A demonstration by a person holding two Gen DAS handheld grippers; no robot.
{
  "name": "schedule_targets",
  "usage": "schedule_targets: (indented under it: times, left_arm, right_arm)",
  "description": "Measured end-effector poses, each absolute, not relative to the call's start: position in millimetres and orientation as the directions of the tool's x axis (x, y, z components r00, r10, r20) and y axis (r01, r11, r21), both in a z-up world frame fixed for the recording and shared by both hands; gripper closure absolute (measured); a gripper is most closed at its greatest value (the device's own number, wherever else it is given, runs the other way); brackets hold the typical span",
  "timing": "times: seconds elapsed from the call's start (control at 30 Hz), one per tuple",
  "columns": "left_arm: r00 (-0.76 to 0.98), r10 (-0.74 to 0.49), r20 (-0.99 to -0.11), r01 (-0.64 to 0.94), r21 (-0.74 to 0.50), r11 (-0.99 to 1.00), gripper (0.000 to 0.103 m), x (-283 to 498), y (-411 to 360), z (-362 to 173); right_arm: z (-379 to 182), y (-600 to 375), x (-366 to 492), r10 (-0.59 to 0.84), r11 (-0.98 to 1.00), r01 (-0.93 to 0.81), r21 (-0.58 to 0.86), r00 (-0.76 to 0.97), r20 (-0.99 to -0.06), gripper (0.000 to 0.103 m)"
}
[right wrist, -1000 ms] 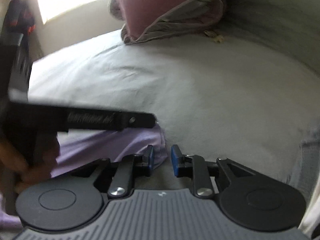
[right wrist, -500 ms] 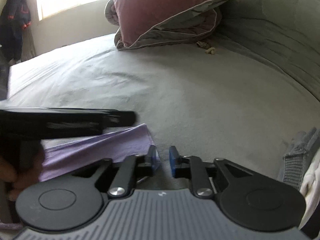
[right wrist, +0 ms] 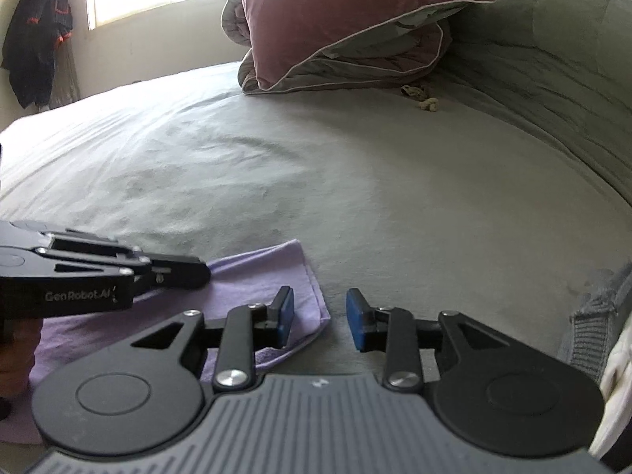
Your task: Fold clothes
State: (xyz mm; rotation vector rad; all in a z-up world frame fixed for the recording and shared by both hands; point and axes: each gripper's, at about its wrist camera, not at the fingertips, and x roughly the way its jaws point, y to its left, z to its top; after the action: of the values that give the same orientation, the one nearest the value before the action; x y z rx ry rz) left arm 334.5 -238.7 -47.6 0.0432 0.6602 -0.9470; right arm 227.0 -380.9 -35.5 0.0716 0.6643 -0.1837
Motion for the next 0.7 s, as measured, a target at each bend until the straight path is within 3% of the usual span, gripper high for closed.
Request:
schedule_targets:
  times: [0.17,0.23,0.4,0.43,0.5,0.7]
  left_arm:
    - [0.506,-0.682,-0.528,0.711,-0.193,0.676,0.098,332,-239,-48]
    - [0.516,-0.681,-0.520,0.698,-0.205,0.686,0.077,331,-234,-43]
    - [0.525,-0.676,-0.518,0.667,-0.243,0.704,0.066,323,-207,-30]
    - [0.525,-0.673,-0.522,0.662,-0.246,0.708,0.064,320,-202,-28]
    - [0.522,-0.668,-0.531,0.660,-0.245,0.710,0.062,312,-193,-26]
    - [0.515,-0.675,-0.528,0.669,-0.246,0.702,0.059,274,-169,-22]
  right_arm:
    - [-35,-382,226,-0.156,0.980,0.200,0.007,0.782,-0.604,0.068]
    - [-34,-382,225,-0.138,0.982,0.189,0.024,0.793,-0.593,0.062]
    - [-41,-376,228,-0.116,0.988,0.154,0.005,0.766,-0.632,0.058]
    - [-42,-374,228,-0.119,0.990,0.143,-0.013,0.763,-0.635,0.060]
    - [-40,-373,227,-0.117,0.992,0.126,-0.033,0.751,-0.650,0.101]
    - [-37,-373,223,-0.140,0.990,0.112,-0.086,0.716,-0.684,0.102]
